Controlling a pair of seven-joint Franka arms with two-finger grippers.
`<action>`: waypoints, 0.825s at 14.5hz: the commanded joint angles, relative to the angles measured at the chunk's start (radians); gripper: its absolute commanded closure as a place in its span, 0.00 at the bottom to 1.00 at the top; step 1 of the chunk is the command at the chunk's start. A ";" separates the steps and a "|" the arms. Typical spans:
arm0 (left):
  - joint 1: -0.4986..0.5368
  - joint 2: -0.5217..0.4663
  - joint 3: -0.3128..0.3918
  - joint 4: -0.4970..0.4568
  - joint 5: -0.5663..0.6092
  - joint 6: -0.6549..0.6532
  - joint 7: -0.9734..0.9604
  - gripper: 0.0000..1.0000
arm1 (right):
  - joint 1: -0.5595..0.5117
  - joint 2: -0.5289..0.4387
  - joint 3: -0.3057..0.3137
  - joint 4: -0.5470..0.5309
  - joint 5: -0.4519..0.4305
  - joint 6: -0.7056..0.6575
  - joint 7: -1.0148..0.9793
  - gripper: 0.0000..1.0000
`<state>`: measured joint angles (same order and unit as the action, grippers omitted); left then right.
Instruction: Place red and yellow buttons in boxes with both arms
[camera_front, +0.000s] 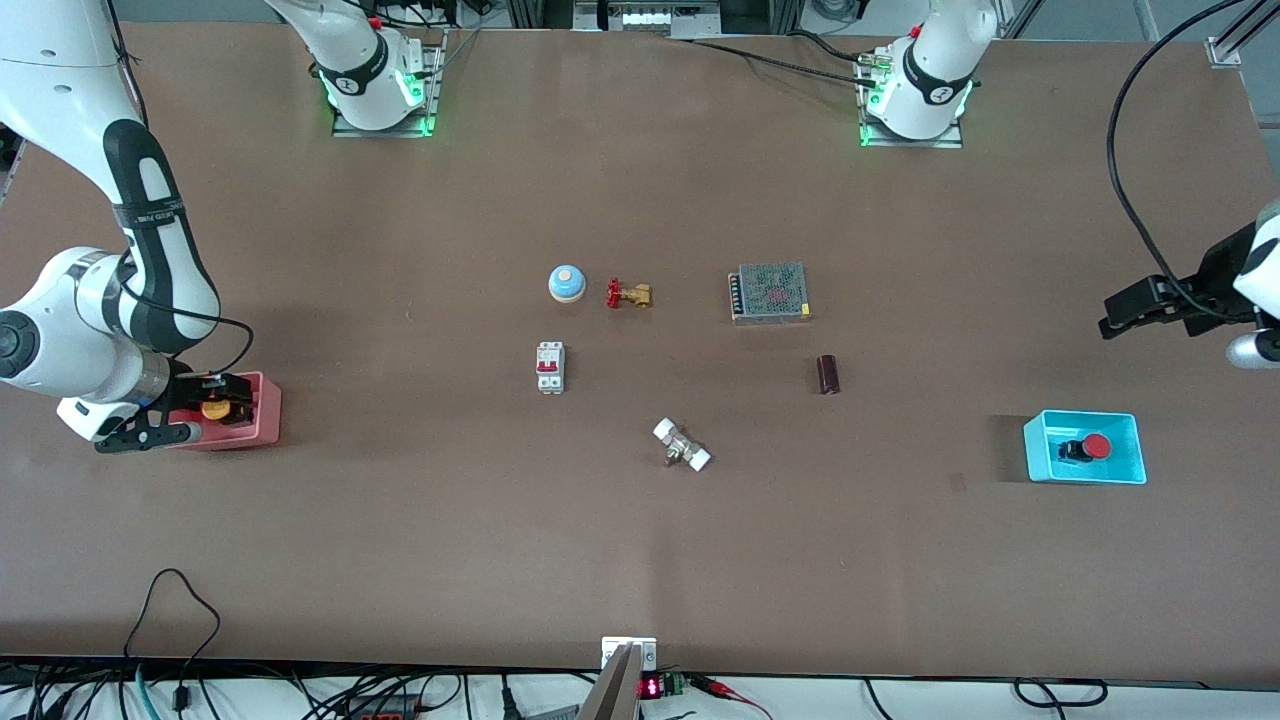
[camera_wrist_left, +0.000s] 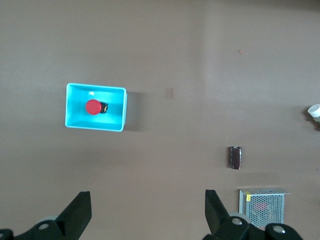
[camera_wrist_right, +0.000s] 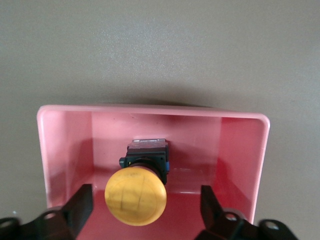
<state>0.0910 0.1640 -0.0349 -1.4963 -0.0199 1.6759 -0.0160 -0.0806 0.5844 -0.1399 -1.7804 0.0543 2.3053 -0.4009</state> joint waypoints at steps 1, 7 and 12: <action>0.004 -0.024 -0.007 -0.022 -0.015 -0.018 -0.013 0.00 | -0.005 -0.032 0.008 0.018 0.021 -0.020 -0.027 0.00; 0.006 -0.029 -0.020 -0.030 -0.005 -0.038 -0.006 0.00 | 0.019 -0.220 0.011 0.107 0.005 -0.326 -0.016 0.00; 0.012 -0.018 -0.019 -0.022 -0.009 -0.030 -0.012 0.00 | 0.125 -0.359 0.016 0.205 -0.173 -0.518 -0.019 0.00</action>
<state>0.0942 0.1606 -0.0507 -1.5053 -0.0202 1.6431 -0.0197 -0.0155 0.2612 -0.1249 -1.6136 -0.0385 1.8557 -0.4099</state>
